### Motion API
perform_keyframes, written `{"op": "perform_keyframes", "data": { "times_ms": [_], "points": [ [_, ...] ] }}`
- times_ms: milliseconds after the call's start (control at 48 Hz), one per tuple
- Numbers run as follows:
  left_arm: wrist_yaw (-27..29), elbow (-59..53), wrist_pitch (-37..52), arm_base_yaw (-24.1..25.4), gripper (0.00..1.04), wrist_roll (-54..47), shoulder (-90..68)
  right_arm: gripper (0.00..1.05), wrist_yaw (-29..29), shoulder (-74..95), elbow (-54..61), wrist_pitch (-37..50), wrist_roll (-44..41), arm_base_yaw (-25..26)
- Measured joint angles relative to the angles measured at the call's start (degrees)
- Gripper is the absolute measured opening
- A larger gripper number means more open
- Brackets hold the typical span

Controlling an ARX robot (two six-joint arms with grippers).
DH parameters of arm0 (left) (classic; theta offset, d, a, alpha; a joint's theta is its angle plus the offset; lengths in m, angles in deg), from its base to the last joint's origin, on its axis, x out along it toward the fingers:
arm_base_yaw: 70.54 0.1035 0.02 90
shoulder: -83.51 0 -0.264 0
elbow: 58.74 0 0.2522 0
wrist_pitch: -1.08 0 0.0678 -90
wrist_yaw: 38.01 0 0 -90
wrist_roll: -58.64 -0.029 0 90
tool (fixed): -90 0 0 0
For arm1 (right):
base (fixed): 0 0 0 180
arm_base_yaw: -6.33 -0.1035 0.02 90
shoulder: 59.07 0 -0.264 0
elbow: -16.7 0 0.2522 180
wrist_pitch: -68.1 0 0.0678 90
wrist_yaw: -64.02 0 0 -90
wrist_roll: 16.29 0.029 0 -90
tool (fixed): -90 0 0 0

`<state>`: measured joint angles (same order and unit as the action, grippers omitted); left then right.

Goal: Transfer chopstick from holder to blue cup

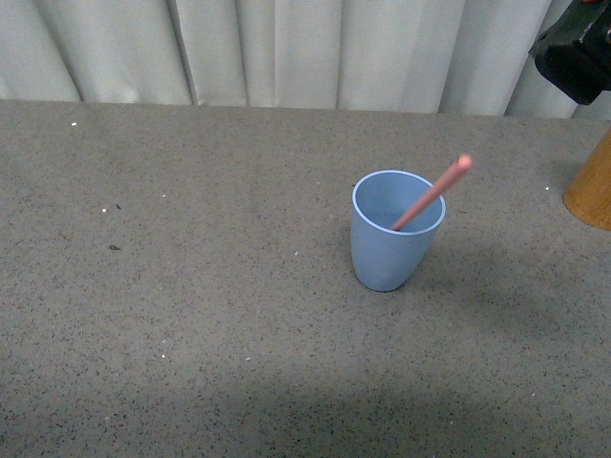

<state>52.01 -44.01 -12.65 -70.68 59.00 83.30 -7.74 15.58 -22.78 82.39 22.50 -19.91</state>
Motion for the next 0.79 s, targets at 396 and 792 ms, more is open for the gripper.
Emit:
{"op": "perform_keyframes", "data": {
  "times_ms": [396, 792],
  "points": [
    [0.0, 0.0, 0.0, 0.0, 0.98, 0.0, 0.0, 0.84, 0.8, -12.7, 7.6, 5.9, -10.4, 6.4],
    [0.0, 0.0, 0.0, 0.0, 0.98, 0.0, 0.0, 0.14, -15.8, -60.2, 20.7, -22.4, -37.7, 21.8]
  ]
}}
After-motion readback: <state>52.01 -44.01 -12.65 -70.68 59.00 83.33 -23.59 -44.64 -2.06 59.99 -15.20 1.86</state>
